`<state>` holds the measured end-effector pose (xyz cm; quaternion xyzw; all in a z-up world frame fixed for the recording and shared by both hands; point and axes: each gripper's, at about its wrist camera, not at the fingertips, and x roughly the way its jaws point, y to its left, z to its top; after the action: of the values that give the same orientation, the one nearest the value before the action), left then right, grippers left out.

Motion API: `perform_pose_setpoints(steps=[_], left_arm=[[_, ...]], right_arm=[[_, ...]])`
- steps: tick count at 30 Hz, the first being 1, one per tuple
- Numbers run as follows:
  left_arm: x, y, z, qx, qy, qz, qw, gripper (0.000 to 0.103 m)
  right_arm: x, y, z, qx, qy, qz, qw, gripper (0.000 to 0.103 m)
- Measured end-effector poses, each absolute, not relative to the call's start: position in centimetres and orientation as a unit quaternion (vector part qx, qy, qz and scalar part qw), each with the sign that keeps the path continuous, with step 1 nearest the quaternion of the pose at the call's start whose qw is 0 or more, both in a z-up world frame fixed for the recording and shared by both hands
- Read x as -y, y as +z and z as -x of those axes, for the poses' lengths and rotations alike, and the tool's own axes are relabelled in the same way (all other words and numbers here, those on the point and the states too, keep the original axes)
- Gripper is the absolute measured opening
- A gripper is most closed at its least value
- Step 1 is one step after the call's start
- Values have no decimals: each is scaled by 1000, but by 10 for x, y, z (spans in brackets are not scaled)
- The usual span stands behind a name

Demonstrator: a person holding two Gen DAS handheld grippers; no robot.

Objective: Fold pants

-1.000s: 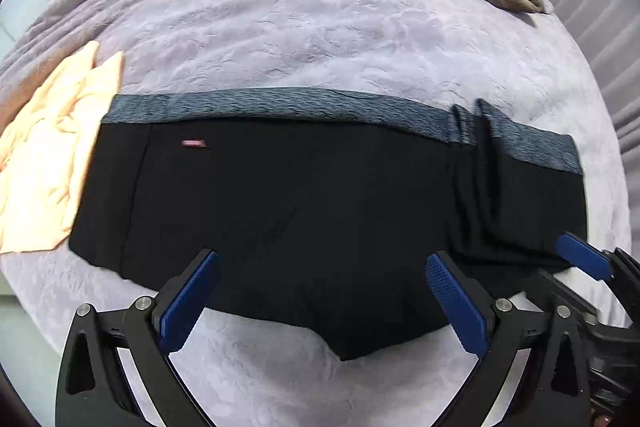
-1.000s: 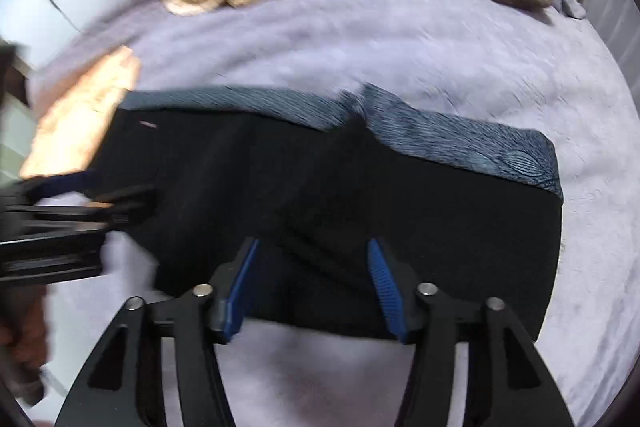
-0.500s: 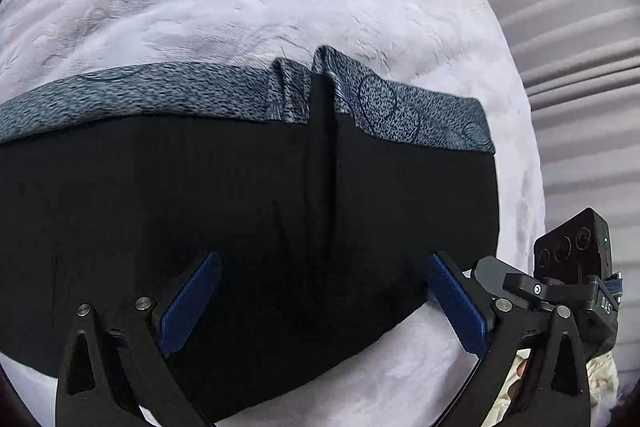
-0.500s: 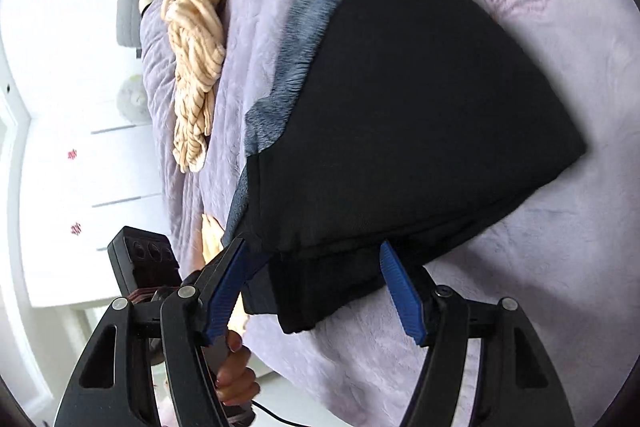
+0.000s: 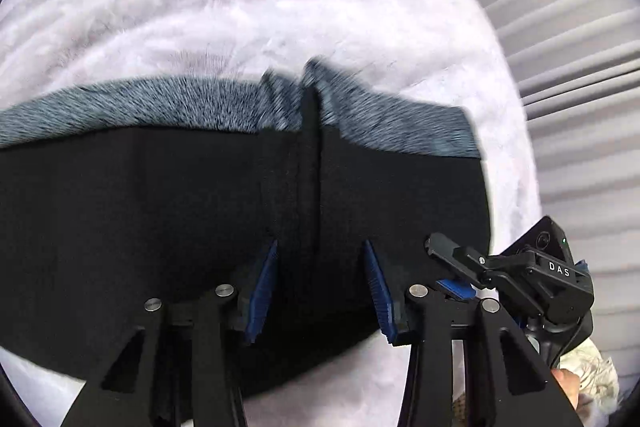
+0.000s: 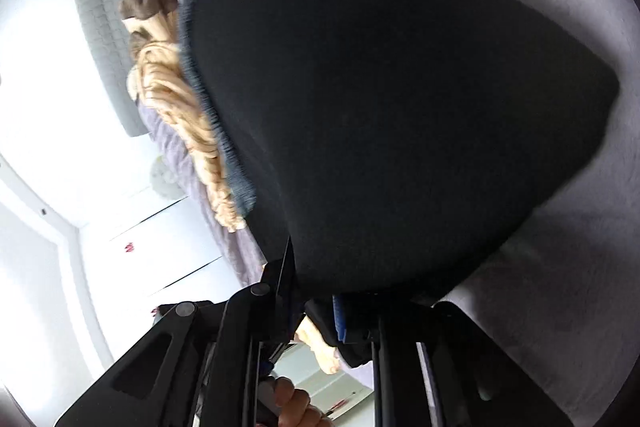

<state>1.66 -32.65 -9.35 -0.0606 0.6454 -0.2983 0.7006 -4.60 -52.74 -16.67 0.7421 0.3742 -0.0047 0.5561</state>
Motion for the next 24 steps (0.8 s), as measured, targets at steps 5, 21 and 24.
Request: perform_pose_setpoints(steps=[5, 21, 24], left_arm=[[310, -90, 7, -639, -273, 38, 718, 45], [333, -50, -14, -587, -256, 0, 768, 82], [365, -64, -25, -589, -250, -28, 768, 82]], right_arm=[[513, -132, 42, -431, 32, -672, 601, 14], [535, -30, 15, -484, 49, -435, 758, 55], [572, -29, -5, -486, -5, -407, 774, 26]])
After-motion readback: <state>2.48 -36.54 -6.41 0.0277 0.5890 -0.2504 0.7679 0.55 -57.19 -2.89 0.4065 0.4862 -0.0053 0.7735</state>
